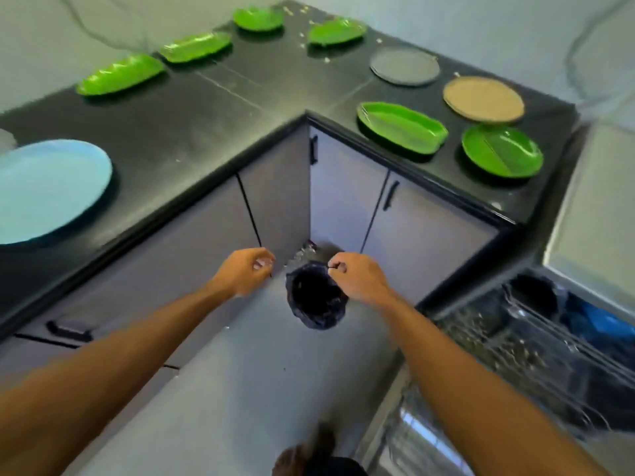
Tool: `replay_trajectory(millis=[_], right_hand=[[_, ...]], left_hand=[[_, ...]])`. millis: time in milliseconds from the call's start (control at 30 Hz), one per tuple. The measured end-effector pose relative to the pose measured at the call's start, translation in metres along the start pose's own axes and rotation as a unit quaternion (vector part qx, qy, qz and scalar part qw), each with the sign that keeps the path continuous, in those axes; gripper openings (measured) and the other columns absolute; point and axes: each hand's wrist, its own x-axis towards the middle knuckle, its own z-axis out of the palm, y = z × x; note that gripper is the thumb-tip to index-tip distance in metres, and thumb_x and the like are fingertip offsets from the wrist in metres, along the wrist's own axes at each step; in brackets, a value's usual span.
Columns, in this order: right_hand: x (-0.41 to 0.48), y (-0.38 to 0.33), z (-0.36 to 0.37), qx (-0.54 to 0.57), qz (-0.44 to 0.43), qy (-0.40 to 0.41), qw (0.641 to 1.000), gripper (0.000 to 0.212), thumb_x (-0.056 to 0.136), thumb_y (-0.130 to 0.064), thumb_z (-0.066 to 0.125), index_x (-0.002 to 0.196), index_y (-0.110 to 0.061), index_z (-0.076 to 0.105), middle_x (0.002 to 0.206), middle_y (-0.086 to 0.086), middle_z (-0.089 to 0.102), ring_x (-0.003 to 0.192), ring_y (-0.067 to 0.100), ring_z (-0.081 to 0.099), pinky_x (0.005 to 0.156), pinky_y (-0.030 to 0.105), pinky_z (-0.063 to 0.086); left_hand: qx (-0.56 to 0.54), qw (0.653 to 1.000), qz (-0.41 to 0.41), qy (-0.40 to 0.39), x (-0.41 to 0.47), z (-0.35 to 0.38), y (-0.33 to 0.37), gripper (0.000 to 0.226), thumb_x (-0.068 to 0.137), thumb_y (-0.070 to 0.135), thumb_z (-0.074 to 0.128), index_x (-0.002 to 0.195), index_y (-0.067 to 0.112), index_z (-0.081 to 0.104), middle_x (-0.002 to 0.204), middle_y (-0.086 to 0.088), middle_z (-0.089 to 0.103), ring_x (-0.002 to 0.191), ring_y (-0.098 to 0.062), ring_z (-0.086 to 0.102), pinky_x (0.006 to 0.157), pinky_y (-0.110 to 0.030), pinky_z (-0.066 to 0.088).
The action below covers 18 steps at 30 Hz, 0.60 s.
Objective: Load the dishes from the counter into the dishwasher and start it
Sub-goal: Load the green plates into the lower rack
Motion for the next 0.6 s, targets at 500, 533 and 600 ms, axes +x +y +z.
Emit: replay_trajectory(millis=[500, 533, 600], right_hand=[[0.238, -0.004, -0.131, -0.047, -0.065, 0.251, 0.965, 0.032, 0.087, -0.021, 0.065, 0.119, -0.019, 0.070, 0.112, 0.008, 0.066, 0.105, 0.034, 0.059, 0.082, 0.042, 0.054], [0.245, 0.002, -0.138, -0.054, -0.068, 0.264, 0.961, 0.033, 0.086, -0.021, 0.066, 0.119, -0.018, 0.070, 0.110, 0.008, 0.067, 0.103, 0.034, 0.058, 0.081, 0.043, 0.054], [0.260, 0.019, -0.155, -0.066, -0.063, 0.290, 0.953, 0.034, 0.082, -0.022, 0.067, 0.116, -0.018, 0.071, 0.107, 0.008, 0.067, 0.099, 0.034, 0.057, 0.079, 0.044, 0.054]], left_hand=[[0.078, 0.977, 0.076, 0.181, 0.224, -0.113, 0.003, 0.024, 0.082, 0.009, 0.066, 0.104, 0.015, 0.073, 0.102, -0.004, 0.071, 0.095, -0.023, 0.065, 0.086, -0.034, 0.049], [0.078, 0.978, 0.079, 0.176, 0.238, -0.113, 0.009, 0.024, 0.082, 0.009, 0.066, 0.104, 0.014, 0.073, 0.103, -0.005, 0.071, 0.095, -0.024, 0.065, 0.086, -0.033, 0.048], [0.074, 0.979, 0.090, 0.166, 0.270, -0.108, 0.027, 0.027, 0.080, 0.016, 0.062, 0.104, 0.013, 0.073, 0.102, -0.007, 0.071, 0.094, -0.027, 0.065, 0.085, -0.035, 0.047]])
